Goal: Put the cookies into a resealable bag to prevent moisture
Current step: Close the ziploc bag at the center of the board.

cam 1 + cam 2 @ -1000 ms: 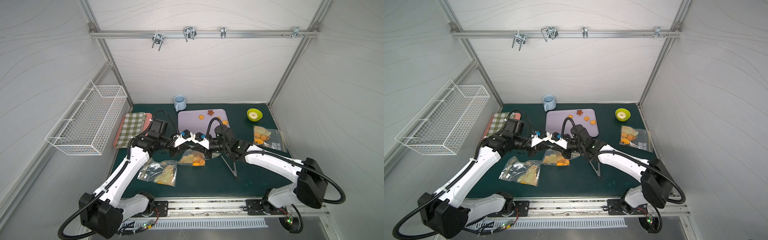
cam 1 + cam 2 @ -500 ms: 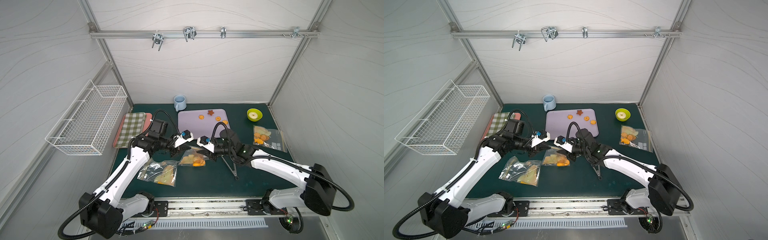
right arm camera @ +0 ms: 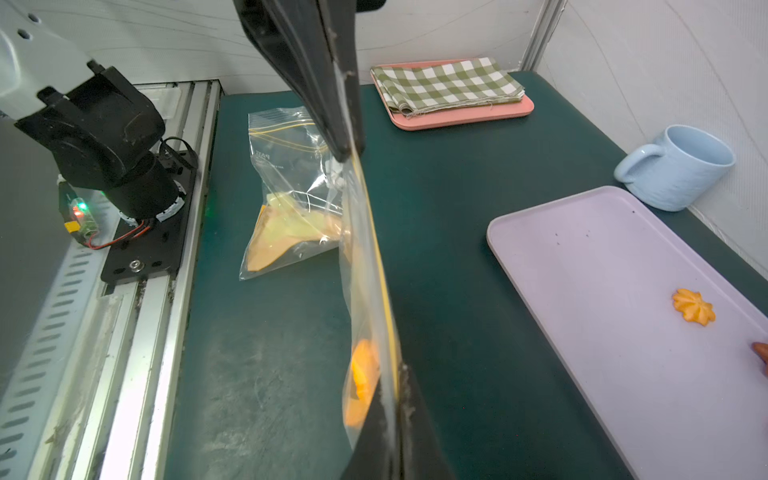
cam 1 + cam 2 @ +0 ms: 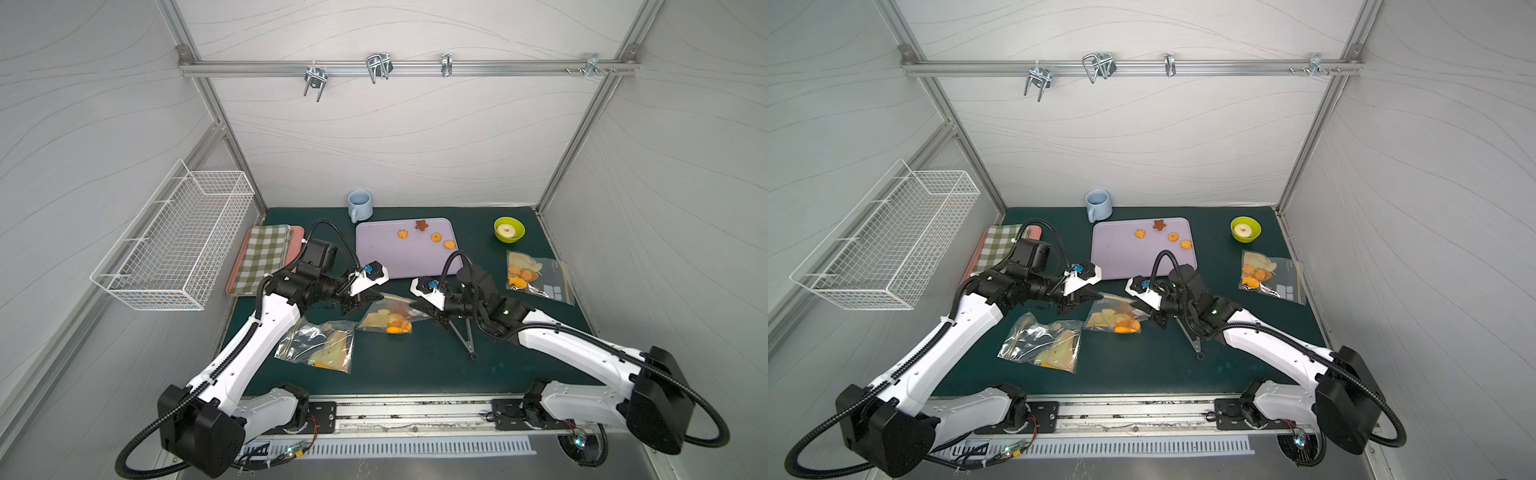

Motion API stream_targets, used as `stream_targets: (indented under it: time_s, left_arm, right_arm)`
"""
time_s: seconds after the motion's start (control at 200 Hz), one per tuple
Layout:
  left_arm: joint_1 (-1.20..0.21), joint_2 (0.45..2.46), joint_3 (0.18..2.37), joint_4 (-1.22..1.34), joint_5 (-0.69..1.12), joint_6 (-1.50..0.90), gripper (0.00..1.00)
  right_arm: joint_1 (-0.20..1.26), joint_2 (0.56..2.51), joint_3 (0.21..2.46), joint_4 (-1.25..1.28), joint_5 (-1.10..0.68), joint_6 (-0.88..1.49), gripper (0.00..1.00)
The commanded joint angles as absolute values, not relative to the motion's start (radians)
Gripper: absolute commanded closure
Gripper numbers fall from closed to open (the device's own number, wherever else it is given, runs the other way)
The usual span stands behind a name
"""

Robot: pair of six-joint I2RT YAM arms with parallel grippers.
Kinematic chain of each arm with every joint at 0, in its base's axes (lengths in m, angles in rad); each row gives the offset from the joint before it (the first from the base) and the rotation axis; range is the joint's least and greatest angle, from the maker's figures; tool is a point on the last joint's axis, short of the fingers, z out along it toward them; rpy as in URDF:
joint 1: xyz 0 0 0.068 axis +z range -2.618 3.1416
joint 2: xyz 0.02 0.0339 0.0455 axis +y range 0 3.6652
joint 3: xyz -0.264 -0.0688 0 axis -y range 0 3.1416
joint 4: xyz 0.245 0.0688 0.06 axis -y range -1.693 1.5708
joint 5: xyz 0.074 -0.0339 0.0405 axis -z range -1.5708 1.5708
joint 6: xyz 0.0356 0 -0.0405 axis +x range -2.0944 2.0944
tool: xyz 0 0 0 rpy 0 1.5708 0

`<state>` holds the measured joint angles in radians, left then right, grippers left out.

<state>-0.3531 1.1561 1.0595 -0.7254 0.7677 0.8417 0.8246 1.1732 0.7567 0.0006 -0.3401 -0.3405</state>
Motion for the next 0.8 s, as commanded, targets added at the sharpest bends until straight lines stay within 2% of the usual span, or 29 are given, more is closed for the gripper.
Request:
stream_targets:
  time_s: [0.0, 0.02, 0.09, 0.14, 0.165, 0.195, 0.215, 0.225, 0.235, 0.29, 0.34, 0.36, 0.38, 0.42, 0.47, 0.505, 0.53, 0.565, 0.58, 0.675, 0.755, 0.79]
  left_arm:
    - [-0.345, 1.142, 1.071, -0.706, 0.778, 0.866, 1.00]
    - [-0.345, 1.144, 1.072, -0.706, 0.778, 0.865, 1.00]
    - [-0.344, 1.144, 1.072, -0.706, 0.778, 0.865, 1.00]
    - [-0.345, 1.143, 1.072, -0.706, 0.776, 0.865, 1.00]
    - [-0.345, 1.143, 1.072, -0.706, 0.777, 0.866, 1.00]
    - [-0.345, 1.144, 1.071, -0.706, 0.778, 0.865, 1.00]
    - [-0.345, 1.144, 1.072, -0.705, 0.778, 0.865, 1.00]
    - [-0.345, 1.144, 1.072, -0.706, 0.778, 0.866, 1.00]
    - [-0.345, 1.144, 1.072, -0.707, 0.777, 0.865, 1.00]
    - [-0.345, 1.144, 1.071, -0.706, 0.776, 0.865, 1.00]
    - [-0.345, 1.144, 1.071, -0.707, 0.776, 0.865, 1.00]
    - [-0.345, 1.144, 1.071, -0.708, 0.776, 0.866, 1.00]
    - [-0.345, 1.144, 1.072, -0.707, 0.776, 0.866, 1.00]
    - [-0.345, 1.142, 1.072, -0.706, 0.777, 0.865, 1.00]
    - [-0.345, 1.142, 1.072, -0.706, 0.776, 0.865, 1.00]
    - [-0.345, 1.142, 1.071, -0.706, 0.777, 0.865, 1.00]
    - [-0.345, 1.143, 1.071, -0.706, 0.778, 0.866, 1.00]
    - [-0.345, 1.142, 1.072, -0.707, 0.780, 0.865, 1.00]
    - [-0.345, 1.142, 1.072, -0.706, 0.781, 0.865, 1.00]
    - [-0.345, 1.142, 1.072, -0.706, 0.782, 0.864, 1.00]
    - [-0.345, 1.140, 1.072, -0.707, 0.783, 0.864, 1.00]
    - [-0.345, 1.140, 1.071, -0.706, 0.784, 0.864, 1.00]
  right_arm:
    - [0.798, 1.116, 0.711, -0.049, -0.319, -0.349, 0.87]
    - [0.796, 1.106, 0.703, -0.050, -0.319, -0.346, 0.99]
    - [0.781, 1.083, 0.689, -0.066, -0.330, -0.342, 1.00]
    - [0.777, 1.067, 0.679, -0.071, -0.328, -0.345, 0.65]
    - [0.777, 1.058, 0.671, -0.070, -0.322, -0.344, 0.61]
    - [0.776, 1.049, 0.661, -0.068, -0.316, -0.338, 0.71]
    - [0.776, 1.044, 0.658, -0.068, -0.314, -0.335, 0.82]
    - [0.774, 1.043, 0.657, -0.070, -0.313, -0.333, 0.94]
    - [0.774, 1.042, 0.657, -0.073, -0.313, -0.333, 1.00]
    - [0.772, 1.036, 0.655, -0.085, -0.312, -0.332, 1.00]
    - [0.771, 1.029, 0.649, -0.088, -0.305, -0.336, 0.68]
    - [0.771, 1.025, 0.645, -0.087, -0.302, -0.333, 0.65]
    - [0.771, 1.020, 0.641, -0.086, -0.300, -0.328, 0.72]
    - [0.771, 1.012, 0.637, -0.088, -0.294, -0.324, 0.99]
    - [0.771, 1.006, 0.632, -0.096, -0.292, -0.324, 1.00]
    - [0.771, 1.003, 0.632, -0.099, -0.290, -0.324, 0.81]
    - [0.770, 1.002, 0.630, -0.099, -0.289, -0.325, 0.59]
    - [0.771, 0.998, 0.625, -0.096, -0.284, -0.321, 0.39]
    - [0.771, 0.996, 0.624, -0.094, -0.283, -0.319, 0.34]
    - [0.771, 0.993, 0.622, -0.088, -0.278, -0.318, 0.33]
    - [0.771, 1.008, 0.640, -0.083, -0.298, -0.315, 0.47]
    - [0.772, 1.020, 0.653, -0.083, -0.311, -0.316, 0.49]
